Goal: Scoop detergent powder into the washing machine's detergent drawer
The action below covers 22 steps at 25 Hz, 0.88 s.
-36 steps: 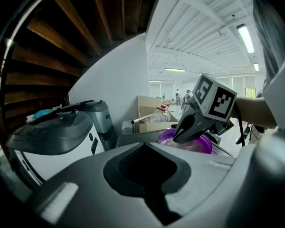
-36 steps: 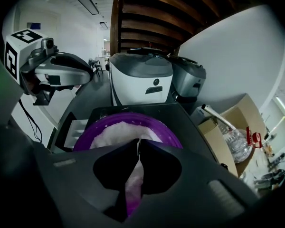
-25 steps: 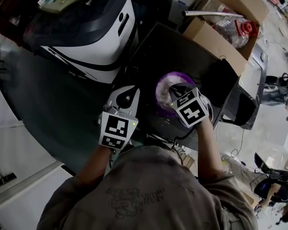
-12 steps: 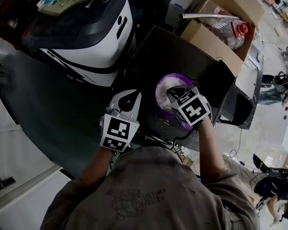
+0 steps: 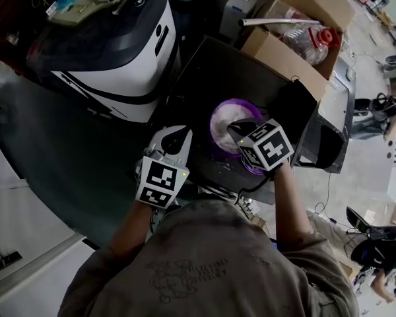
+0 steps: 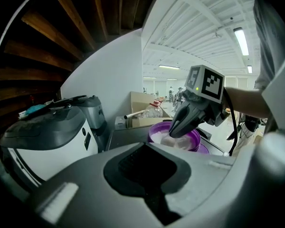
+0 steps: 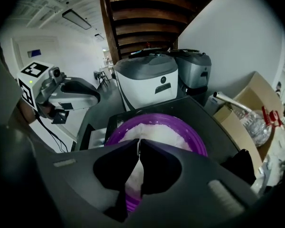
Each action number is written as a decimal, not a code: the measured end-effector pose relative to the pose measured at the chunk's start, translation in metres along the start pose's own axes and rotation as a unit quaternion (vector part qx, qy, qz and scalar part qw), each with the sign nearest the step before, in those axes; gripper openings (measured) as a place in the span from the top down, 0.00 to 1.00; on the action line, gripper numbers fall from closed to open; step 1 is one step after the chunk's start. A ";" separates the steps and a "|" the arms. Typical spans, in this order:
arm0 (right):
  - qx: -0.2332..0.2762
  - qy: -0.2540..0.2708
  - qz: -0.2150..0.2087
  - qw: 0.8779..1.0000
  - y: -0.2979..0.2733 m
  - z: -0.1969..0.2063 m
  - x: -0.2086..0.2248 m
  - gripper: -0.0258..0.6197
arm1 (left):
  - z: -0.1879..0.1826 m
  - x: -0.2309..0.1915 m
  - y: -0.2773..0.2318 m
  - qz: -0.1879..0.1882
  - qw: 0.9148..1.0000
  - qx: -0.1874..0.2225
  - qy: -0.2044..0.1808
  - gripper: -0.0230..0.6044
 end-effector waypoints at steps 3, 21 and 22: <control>0.020 -0.026 -0.004 0.999 0.003 -0.001 -0.001 0.90 | 0.005 0.000 0.002 0.002 1.000 -0.004 0.001 0.96; 0.187 -0.222 0.030 0.956 0.050 0.001 0.013 0.90 | -0.005 0.007 0.003 0.031 0.999 0.000 -0.025 0.96; 0.198 -0.239 0.031 0.950 0.053 0.002 0.014 0.90 | -0.006 0.008 0.002 0.032 0.999 0.002 -0.027 0.96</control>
Point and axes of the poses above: the fingertips, and each gripper's own axes: y backward along the fingers, x to its right, z out of its underside, the point moved 3 cm from there along y, backward along the fingers, and after that the axes turned 10 degrees about x, right-handed, at the moved point
